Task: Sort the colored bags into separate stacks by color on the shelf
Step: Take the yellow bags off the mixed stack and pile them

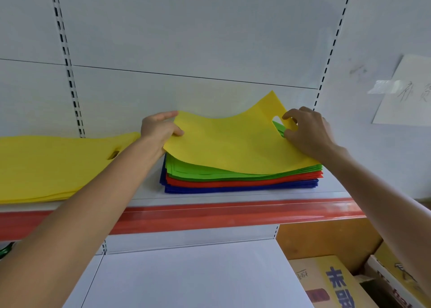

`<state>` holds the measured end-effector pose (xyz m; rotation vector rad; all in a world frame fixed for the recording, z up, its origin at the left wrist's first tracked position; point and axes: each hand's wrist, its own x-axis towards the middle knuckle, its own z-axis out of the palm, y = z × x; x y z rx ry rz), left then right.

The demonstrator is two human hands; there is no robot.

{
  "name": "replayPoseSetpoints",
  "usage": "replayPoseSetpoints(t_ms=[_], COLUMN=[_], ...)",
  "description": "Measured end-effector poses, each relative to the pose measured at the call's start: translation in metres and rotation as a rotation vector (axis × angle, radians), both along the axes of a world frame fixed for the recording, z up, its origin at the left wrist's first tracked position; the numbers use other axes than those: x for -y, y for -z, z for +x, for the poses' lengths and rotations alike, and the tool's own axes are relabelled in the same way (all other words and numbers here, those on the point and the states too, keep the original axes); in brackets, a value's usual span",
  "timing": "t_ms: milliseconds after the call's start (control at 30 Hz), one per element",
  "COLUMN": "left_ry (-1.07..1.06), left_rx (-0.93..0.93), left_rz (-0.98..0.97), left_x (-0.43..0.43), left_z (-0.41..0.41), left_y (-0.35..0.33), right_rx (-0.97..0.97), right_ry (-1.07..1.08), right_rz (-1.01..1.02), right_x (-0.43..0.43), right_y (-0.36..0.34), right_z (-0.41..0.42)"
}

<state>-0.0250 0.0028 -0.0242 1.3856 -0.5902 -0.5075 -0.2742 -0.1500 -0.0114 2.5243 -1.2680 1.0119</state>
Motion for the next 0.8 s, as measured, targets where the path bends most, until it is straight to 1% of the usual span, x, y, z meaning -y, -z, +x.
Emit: replayPoseSetpoints(t_ms=[67,133,200,267,300,433,600,800], left_ry=[0.085,0.147,0.154,0.110,0.083,0.019,0.051,0.067], left_rx=[-0.010,0.081,0.283,0.506,0.584,0.773,0.870,0.914], left_rz=[0.015,0.054,0.115,0.203,0.244,0.318,0.321,0.392], left_x=[0.001,0.004,0.006,0.003,0.000,-0.008,-0.032,-0.100], left_z=[0.002,0.005,0.007,0.006,0.006,0.011,0.032,0.093], left_y=[0.002,0.005,0.006,0.005,0.004,0.001,-0.008,-0.014], right_rx=[-0.009,-0.013,-0.012,-0.010,-0.012,-0.012,0.003,0.054], right_ry=[0.002,0.000,-0.002,-0.005,-0.004,0.003,0.043,0.035], right_rz=[-0.001,-0.003,-0.007,-0.012,-0.013,-0.011,0.013,0.050], right_x=[-0.001,-0.001,0.000,-0.001,-0.001,-0.007,-0.021,-0.059], right_y=[0.001,0.001,-0.001,-0.003,-0.003,-0.006,-0.022,-0.029], right_z=[0.000,-0.001,-0.001,0.001,0.002,0.008,0.024,0.083])
